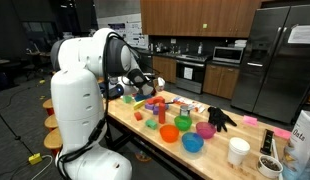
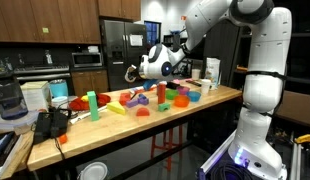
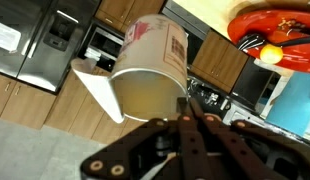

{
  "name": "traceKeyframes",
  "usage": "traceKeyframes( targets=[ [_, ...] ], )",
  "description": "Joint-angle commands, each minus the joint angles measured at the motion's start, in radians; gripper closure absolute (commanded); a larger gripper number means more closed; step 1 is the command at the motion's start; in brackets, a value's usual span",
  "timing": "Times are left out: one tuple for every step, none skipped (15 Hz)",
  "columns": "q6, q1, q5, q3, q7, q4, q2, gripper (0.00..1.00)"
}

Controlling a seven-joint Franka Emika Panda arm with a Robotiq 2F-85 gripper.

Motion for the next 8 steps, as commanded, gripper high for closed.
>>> traceKeyframes(
  targets=[
    [-0.078,0.002,-0.135,0.012,0.128,-0.008,-0.006,0.99],
    [-0.100,0.010,-0.152,0.007,0.143,-0.010,-0.005,0.99],
    [-0.121,0.012,-0.165,0.008,0.160,-0.014,-0.004,0.99],
    [-0.137,0.014,-0.174,0.007,0.174,-0.016,-0.004,0.99],
    [-0.149,0.015,-0.181,0.006,0.185,-0.021,-0.004,0.99],
    [-0.159,0.017,-0.185,0.006,0.193,-0.024,-0.004,0.99],
    [-0.166,0.018,-0.190,0.005,0.201,-0.027,-0.003,0.99],
    [-0.173,0.022,-0.177,0.007,0.193,-0.027,-0.004,0.99]
  ],
)
